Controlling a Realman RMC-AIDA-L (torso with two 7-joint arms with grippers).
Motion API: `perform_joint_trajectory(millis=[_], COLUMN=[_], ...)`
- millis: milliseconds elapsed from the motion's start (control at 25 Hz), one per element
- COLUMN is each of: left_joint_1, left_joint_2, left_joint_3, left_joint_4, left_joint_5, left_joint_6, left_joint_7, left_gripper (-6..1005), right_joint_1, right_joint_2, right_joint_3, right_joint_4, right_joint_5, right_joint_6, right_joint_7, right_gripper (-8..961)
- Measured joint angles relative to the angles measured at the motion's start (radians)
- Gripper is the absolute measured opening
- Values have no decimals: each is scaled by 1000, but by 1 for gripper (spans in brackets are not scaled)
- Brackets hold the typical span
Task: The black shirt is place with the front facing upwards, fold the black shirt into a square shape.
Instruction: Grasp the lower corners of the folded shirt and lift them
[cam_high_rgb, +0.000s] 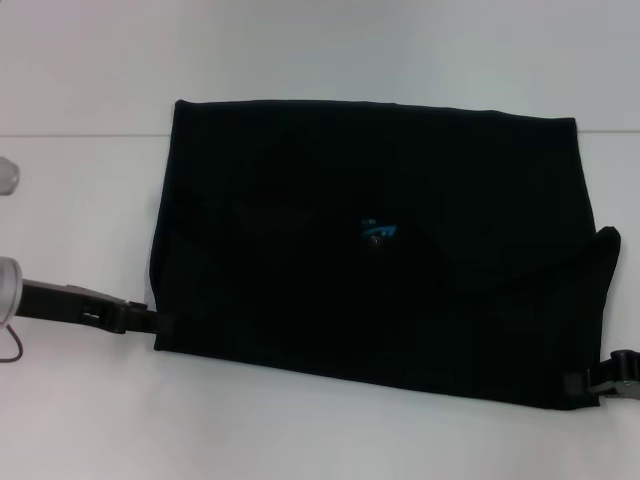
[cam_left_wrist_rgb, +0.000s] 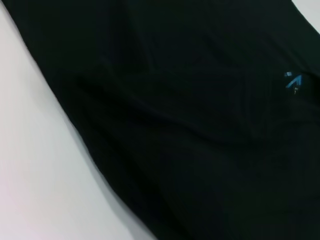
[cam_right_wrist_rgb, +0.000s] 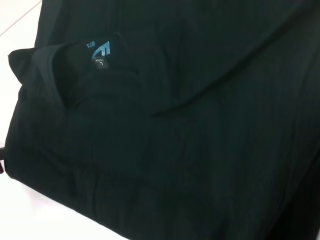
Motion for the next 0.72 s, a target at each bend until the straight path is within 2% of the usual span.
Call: perform_joint_trajectory(millis=[720], left_joint_1=[-21], left_joint_2=[-11], left_joint_3=[46], left_joint_4=[-44], left_joint_5=[-7], left_joint_6=[-8], left_joint_7=[3], left_gripper=[555], right_joint_1=[-8], right_joint_2=[2], right_joint_3=[26], right_joint_4=[0], right_joint_5=[2], right_joint_6=[0], right_joint_7=[-14], right_gripper=[46])
